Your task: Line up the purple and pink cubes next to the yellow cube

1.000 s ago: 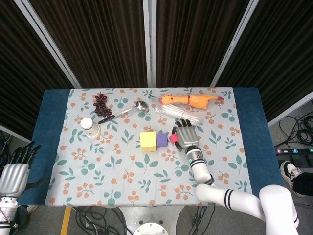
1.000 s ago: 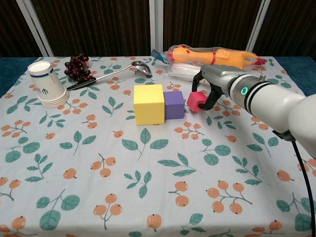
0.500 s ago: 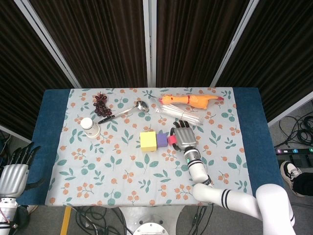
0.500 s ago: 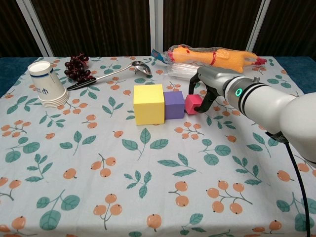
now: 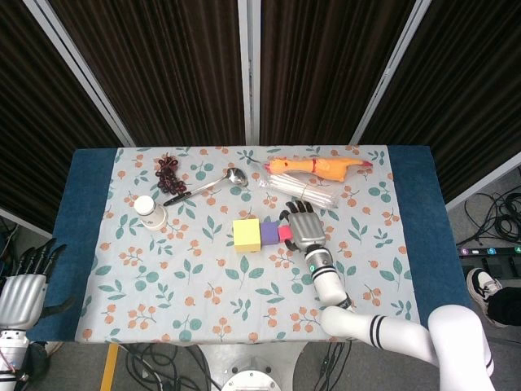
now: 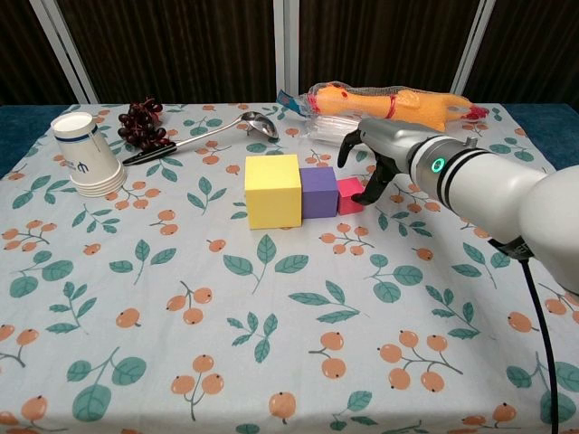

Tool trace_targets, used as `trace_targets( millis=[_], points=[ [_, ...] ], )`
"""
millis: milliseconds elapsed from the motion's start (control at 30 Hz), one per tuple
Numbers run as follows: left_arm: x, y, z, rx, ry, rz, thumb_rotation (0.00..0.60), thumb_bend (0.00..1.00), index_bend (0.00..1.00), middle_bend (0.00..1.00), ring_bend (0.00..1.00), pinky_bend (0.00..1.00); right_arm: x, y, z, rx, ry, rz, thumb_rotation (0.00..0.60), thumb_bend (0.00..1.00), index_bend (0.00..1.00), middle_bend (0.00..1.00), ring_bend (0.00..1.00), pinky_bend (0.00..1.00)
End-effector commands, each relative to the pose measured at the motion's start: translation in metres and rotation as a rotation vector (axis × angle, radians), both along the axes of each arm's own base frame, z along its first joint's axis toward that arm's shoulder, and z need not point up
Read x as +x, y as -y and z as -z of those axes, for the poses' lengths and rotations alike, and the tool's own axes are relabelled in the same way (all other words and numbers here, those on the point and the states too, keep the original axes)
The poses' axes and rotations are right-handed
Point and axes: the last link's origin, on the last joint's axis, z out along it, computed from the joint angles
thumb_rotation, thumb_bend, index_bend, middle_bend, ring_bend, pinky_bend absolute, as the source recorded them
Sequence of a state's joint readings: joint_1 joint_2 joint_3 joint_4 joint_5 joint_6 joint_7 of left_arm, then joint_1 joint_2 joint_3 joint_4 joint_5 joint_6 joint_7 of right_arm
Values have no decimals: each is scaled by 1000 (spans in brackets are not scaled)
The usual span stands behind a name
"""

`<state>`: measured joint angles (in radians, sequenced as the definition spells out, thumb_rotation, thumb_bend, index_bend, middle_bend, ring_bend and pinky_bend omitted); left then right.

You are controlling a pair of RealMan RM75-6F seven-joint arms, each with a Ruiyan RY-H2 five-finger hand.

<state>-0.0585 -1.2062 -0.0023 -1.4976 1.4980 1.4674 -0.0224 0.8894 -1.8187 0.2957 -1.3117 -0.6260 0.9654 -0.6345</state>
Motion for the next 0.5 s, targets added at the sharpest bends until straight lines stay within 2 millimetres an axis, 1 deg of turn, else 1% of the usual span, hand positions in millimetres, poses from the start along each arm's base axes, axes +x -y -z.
trace_targets(
  millis=[33, 167, 267, 367, 500],
  points=[
    [-1, 1, 1, -5, -2, -2, 600, 0, 146, 125, 101, 86, -9, -6, -17, 7, 3, -8, 600, 204, 292, 75, 0, 0],
    [1, 0, 2, -6, -1, 7, 600, 0, 146, 125, 101, 86, -23, -17, -35, 47, -15, 1, 600, 214, 292, 50, 0, 0],
    [3, -1, 1, -3, -3, 14, 600, 0, 146, 125, 101, 86, -31, -22, -43, 84, -8, 19, 600, 218, 290, 29, 0, 0],
    [4, -2, 0, -4, -5, 18, 600, 0, 146, 125, 100, 85, -37, -24, -47, 119, -6, 37, 600, 215, 275, 7, 0, 0],
    [6, -2, 0, -4, -6, 23, 600, 0, 146, 125, 100, 86, -40, -23, -43, 157, 17, 66, 600, 214, 250, 0, 0, 0]
  ],
)
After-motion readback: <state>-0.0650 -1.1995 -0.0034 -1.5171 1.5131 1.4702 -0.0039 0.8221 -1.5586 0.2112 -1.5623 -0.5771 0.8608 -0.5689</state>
